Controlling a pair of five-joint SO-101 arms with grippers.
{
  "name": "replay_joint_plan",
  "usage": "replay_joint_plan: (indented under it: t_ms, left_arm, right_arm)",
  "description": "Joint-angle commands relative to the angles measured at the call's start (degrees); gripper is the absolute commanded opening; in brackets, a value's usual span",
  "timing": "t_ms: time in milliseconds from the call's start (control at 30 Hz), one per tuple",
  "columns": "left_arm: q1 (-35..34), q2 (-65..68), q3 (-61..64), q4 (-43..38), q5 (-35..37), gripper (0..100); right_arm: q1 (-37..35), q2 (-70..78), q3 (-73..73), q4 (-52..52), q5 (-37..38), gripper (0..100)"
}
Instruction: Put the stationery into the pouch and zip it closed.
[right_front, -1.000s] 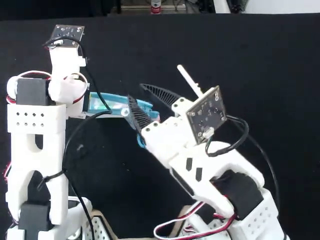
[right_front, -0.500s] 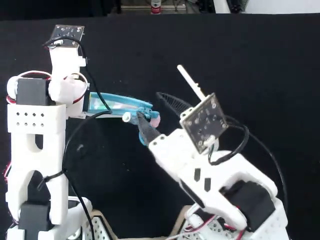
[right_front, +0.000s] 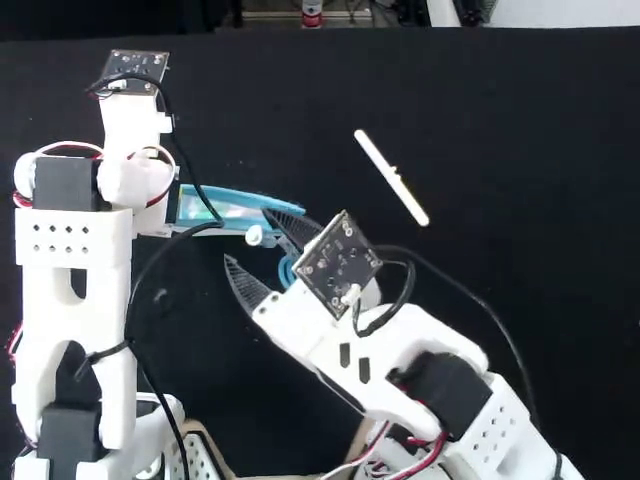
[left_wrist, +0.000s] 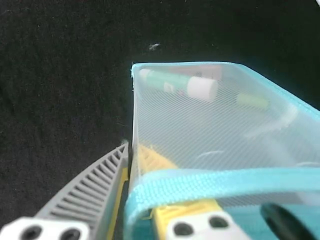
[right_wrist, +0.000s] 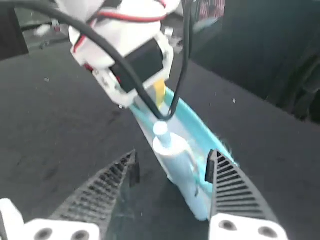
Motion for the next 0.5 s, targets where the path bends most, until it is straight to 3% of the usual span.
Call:
replay_joint_plan:
  t_ms: [0, 233, 400, 467]
  left_arm:
    - [0.13, -0.35, -0.57, 0.26, -0.62, 3]
    - [0.13, -0.35, -0.57, 0.26, -0.62, 3]
    - [0.13, -0.26, -0.57, 0.26, -0.62, 3]
    - [0.13, -0.18, -0.57, 0.26, -0.62, 3]
  right_arm:
    - [1.76, -0.75, -0.13, -4.04, 0.53, 21.6]
    - [5.54, -0.66, 0.13, -4.92, 0.44, 20.4]
    - [5.63, -0.84, -0.31, -4.75, 0.62, 0.5]
    - [5.63, -0.84, -0.66, -4.48, 2.02, 2.0]
